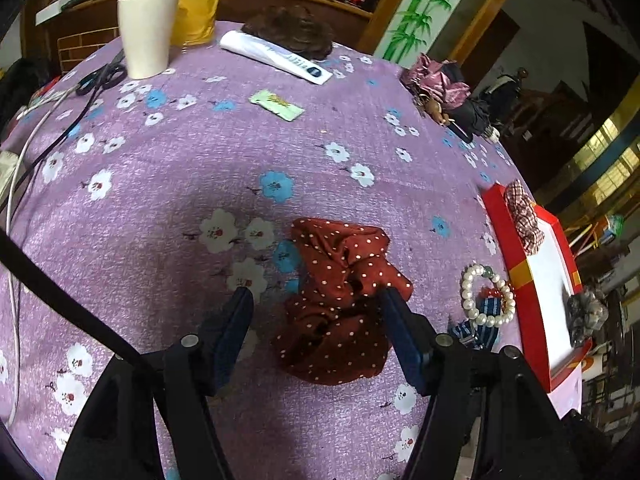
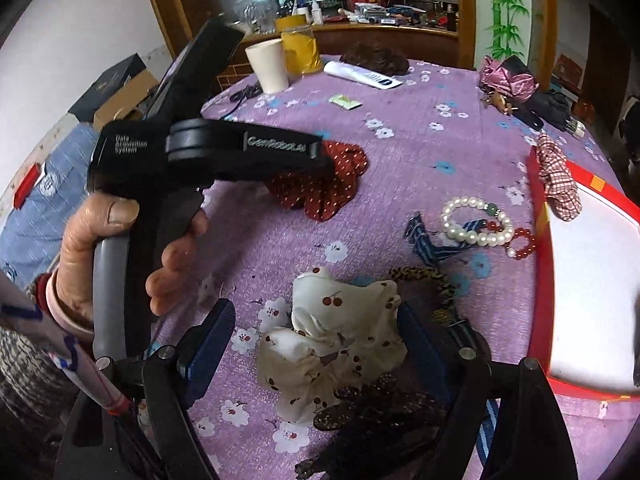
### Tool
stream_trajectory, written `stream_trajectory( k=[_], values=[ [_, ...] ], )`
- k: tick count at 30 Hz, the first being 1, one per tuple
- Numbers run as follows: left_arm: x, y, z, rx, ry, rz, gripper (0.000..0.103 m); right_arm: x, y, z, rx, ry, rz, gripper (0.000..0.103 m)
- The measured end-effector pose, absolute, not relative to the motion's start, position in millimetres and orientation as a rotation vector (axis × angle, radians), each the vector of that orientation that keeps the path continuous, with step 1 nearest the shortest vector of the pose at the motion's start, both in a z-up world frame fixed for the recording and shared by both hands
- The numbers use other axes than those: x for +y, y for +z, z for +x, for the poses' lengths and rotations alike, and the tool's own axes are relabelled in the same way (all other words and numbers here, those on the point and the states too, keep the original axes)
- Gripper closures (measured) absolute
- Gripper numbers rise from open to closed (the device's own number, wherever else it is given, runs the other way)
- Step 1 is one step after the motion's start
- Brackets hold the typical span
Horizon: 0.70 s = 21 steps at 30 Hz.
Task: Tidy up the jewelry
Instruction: 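Grasp the red polka-dot scrunchie with the left tool while the right tool grasps the white polka-dot scrunchie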
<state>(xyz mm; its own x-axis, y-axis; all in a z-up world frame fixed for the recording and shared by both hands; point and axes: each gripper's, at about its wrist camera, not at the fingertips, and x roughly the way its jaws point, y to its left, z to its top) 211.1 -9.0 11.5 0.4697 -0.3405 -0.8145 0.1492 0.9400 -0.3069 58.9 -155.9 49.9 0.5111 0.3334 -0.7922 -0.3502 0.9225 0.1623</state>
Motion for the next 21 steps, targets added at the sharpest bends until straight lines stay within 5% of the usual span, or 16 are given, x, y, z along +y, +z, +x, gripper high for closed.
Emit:
stream_trajectory(
  k=[1,3,4,7,19,21],
  values=[
    [-11.4,11.3,210.5,1.044,-0.307,-0.188,0.042,-153.9,47.4,59.8,0.963,0.408,-0.031,0.037],
    [-17.7,9.3,209.9,1.068,-0.323,-0.144,0.089,-150.8,43.9,61.6,0.988,0.397,-0.051,0.068],
    [-18.9,8.4,209.0,1.079,-0.323,-0.133,0.091,-149.7,42.3,61.9,1.0,0.392,-0.059,0.081],
    [-15.1,17.9,200.6,1.063,-0.309,-0.143,0.095,-151.9,45.7,60.5,1.001,0.403,-0.037,0.096],
    [4.9,104.5,128.0,0.878,-0.338,-0.16,0.095,-179.6,111.6,13.0,0.812,0.418,0.048,0.1],
    [5.3,114.1,116.4,0.854,-0.34,-0.153,0.095,-179.8,109.2,13.8,0.822,0.403,0.043,0.082]
  ],
)
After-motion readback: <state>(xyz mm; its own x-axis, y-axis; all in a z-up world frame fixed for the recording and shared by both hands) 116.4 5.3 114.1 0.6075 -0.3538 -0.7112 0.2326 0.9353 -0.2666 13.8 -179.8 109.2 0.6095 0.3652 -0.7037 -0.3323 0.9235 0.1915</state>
